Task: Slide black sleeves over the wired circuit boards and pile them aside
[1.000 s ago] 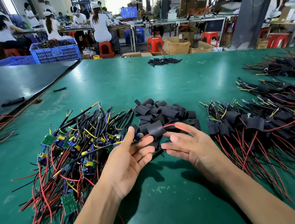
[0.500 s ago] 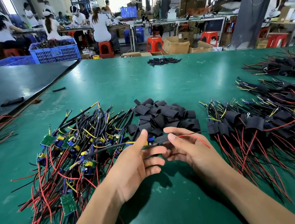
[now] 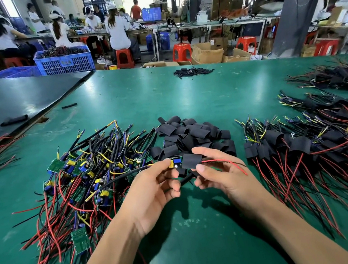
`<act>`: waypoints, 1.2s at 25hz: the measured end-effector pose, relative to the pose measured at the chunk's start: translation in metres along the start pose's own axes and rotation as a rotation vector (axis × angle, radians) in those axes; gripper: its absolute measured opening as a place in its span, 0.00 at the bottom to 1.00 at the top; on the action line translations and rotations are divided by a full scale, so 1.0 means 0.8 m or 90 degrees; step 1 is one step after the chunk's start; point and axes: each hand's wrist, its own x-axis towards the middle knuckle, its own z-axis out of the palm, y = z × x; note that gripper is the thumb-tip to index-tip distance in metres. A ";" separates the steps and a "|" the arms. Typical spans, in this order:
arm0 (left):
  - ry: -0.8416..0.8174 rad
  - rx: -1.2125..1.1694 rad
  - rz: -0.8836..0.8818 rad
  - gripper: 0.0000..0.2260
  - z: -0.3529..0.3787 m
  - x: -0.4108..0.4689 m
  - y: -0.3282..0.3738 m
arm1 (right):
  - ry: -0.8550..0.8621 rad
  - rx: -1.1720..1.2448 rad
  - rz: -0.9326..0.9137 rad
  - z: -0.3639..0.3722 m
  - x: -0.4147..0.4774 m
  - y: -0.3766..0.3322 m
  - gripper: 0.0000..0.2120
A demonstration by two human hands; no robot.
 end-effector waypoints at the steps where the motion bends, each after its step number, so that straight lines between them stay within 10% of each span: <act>1: 0.003 -0.005 0.000 0.06 -0.001 0.000 0.000 | 0.003 -0.014 -0.008 0.000 0.000 -0.001 0.16; 30: -0.048 0.046 0.016 0.15 -0.002 0.000 -0.005 | 0.049 0.041 -0.027 0.008 -0.001 -0.007 0.15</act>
